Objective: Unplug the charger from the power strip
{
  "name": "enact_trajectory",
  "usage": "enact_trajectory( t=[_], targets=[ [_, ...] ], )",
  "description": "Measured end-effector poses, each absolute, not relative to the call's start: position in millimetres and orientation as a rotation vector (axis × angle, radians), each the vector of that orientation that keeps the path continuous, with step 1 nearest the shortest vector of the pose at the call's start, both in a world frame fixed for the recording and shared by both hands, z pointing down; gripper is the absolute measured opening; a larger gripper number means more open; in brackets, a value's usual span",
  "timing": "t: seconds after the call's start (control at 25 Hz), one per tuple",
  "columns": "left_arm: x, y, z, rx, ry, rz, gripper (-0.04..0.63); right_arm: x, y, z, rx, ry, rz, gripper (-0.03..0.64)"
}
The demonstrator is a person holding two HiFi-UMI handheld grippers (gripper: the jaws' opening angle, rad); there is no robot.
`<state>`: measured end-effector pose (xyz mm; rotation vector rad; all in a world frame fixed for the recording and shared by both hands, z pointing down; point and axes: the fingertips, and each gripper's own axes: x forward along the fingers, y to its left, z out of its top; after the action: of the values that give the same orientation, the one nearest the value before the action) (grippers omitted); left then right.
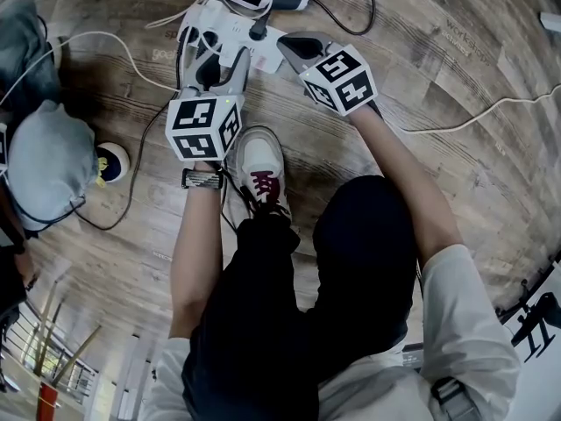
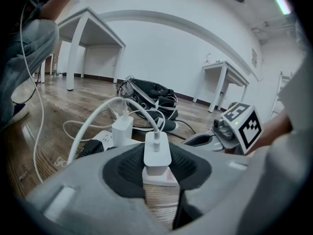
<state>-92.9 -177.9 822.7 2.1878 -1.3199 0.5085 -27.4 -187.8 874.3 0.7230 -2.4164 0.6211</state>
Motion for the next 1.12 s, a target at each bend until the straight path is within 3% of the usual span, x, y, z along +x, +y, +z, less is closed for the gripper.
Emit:
enact_trajectory(
  t=[0.52,1.12],
  targets=[
    [-69.1,-170.8,842.4,2.162,-1.054,0.377,0.140,-28.8,-189.1,874.4,0.719,-2.440,0.629,0.002],
    [-84.5,-183.9,850.2,2.158,-1.138,0.399,0.181,-28.9,-189.5,873.6,0.710,-2.461,0.641,0.002]
  ],
)
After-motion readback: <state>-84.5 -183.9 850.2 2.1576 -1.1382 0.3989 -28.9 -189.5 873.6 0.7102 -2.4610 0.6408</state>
